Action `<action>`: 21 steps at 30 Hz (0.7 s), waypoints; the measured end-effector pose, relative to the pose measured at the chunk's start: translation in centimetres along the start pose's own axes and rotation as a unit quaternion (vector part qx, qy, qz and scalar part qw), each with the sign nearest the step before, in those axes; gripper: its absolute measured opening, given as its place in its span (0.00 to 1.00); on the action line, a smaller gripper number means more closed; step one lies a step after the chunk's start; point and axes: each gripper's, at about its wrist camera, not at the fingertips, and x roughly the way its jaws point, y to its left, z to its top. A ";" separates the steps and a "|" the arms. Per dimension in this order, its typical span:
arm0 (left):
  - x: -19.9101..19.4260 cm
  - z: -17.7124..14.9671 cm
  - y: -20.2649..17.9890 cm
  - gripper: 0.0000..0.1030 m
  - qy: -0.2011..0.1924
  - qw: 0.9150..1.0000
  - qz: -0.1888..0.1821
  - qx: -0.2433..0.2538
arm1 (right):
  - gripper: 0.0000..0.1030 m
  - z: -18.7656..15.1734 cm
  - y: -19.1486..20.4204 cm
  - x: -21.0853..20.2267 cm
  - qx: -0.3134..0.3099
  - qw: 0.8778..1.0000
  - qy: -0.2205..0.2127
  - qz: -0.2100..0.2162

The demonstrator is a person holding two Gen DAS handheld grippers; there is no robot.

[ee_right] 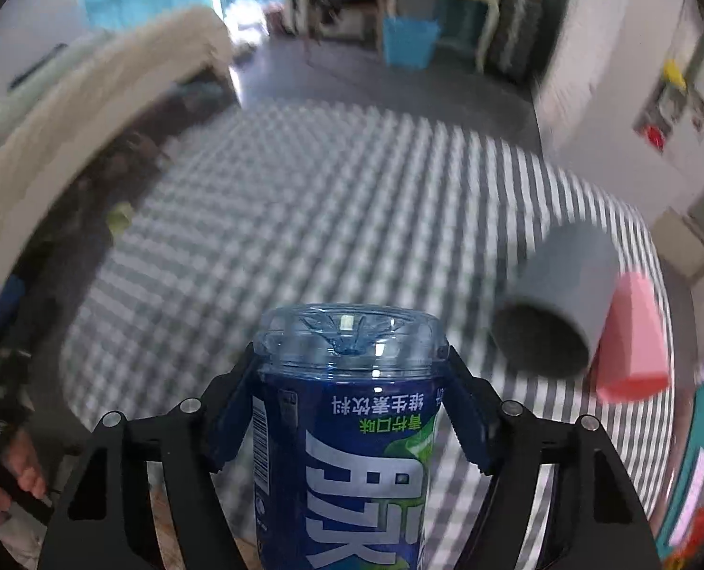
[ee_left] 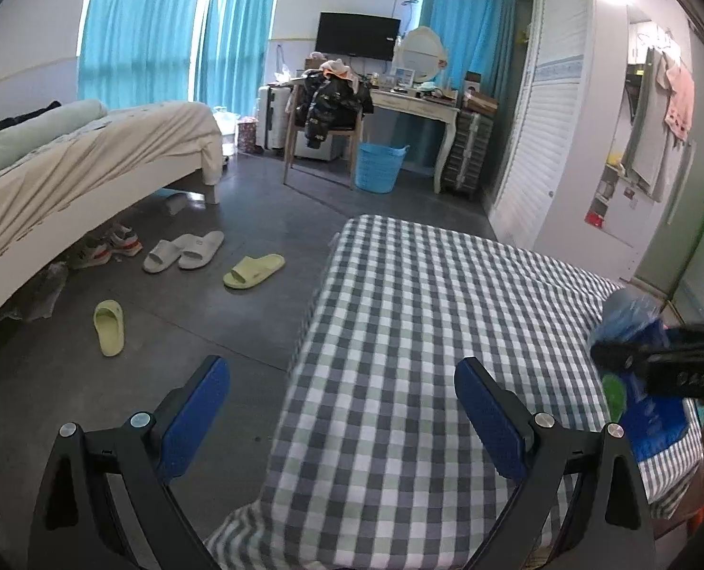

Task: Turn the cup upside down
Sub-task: 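Close the right tool on the bottle while the left tool releases it, then rotate the held bottle with the right tool so its base faces down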

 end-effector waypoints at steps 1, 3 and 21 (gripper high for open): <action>-0.1 0.1 0.1 0.96 -0.001 1.000 0.003 0.000 | 0.69 0.3 0.5 -0.8 -0.012 1.000 -0.025 0.003; -0.3 0.2 0.2 0.95 -0.003 1.000 0.007 0.001 | 0.69 0.5 1.3 -1.9 -0.028 0.998 -0.061 0.004; -1.2 -0.5 -4.7 0.96 0.000 0.999 0.010 0.034 | 0.69 -7.2 -0.5 -2.3 -0.051 0.980 -0.191 0.013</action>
